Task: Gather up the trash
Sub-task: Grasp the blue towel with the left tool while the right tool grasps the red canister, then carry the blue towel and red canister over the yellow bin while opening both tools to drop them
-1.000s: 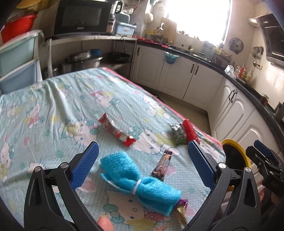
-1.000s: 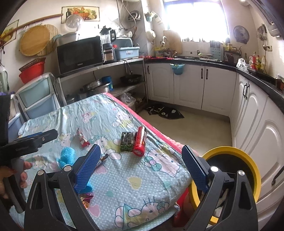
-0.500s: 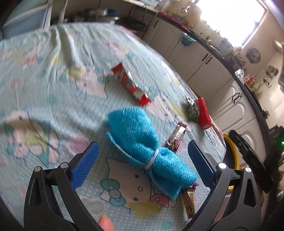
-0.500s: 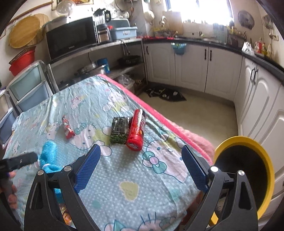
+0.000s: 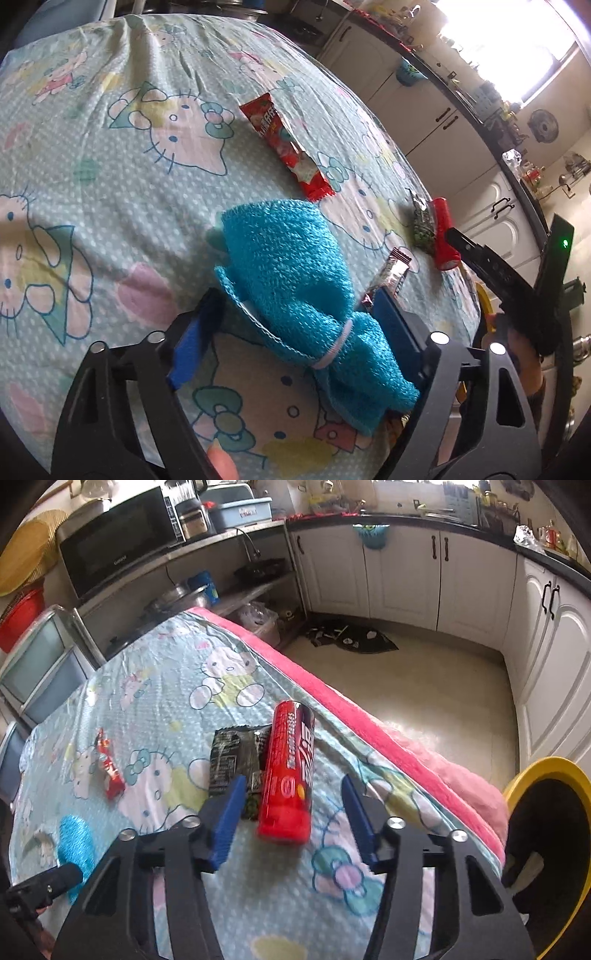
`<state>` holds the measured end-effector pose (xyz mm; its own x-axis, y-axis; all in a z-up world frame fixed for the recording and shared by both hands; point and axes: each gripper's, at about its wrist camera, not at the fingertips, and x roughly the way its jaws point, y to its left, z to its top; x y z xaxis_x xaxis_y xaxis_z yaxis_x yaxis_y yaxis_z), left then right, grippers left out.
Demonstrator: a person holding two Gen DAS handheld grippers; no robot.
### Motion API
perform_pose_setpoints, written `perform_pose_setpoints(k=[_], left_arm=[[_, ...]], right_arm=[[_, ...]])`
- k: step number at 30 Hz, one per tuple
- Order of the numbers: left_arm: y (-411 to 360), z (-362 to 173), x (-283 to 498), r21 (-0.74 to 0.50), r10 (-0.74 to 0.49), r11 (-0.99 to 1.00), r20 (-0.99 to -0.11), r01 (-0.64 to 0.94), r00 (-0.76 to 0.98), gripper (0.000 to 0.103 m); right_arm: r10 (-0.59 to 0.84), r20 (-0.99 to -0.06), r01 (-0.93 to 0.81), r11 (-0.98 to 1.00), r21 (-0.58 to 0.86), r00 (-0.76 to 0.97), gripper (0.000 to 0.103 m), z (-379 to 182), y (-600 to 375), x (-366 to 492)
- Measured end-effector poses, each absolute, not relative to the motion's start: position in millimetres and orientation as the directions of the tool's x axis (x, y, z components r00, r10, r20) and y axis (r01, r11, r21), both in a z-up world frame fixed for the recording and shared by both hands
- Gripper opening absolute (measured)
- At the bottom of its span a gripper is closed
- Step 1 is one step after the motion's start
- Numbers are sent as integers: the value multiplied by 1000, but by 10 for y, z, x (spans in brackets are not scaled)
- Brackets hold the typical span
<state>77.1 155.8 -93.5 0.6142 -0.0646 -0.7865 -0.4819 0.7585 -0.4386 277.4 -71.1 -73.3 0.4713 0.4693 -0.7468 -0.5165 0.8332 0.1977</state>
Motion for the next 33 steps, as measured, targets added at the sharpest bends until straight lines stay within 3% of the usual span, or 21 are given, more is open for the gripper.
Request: perform_pose_setpoints(k=[6,9,11,16,33], left_arm=[[1602,-946,766,-417,-45,771,-790,-482,611,56],[1618,-944,750,-419,-43,771,-787,-481,616,48],[1641,-942,735,-424,-44,767,-784,-482,620,34],[1708,-901,720,-455,-74,762,-768,-461,636,20],[1344,-287,625,-361,10,869,-672,-339,741,16]], right_arm=[[454,-773,-530,828,183,443,31,-846,-587,2861],[462,-775,-529,825,196,432,31,-876,-594,2858],[466,-775,-528,824,206,426,30,-878,-606,2860],[498,-764,-525,814,249,410,30,-852,-720,2828],[584,-669,-535,784,316,460,30,-532,-1406,2219]])
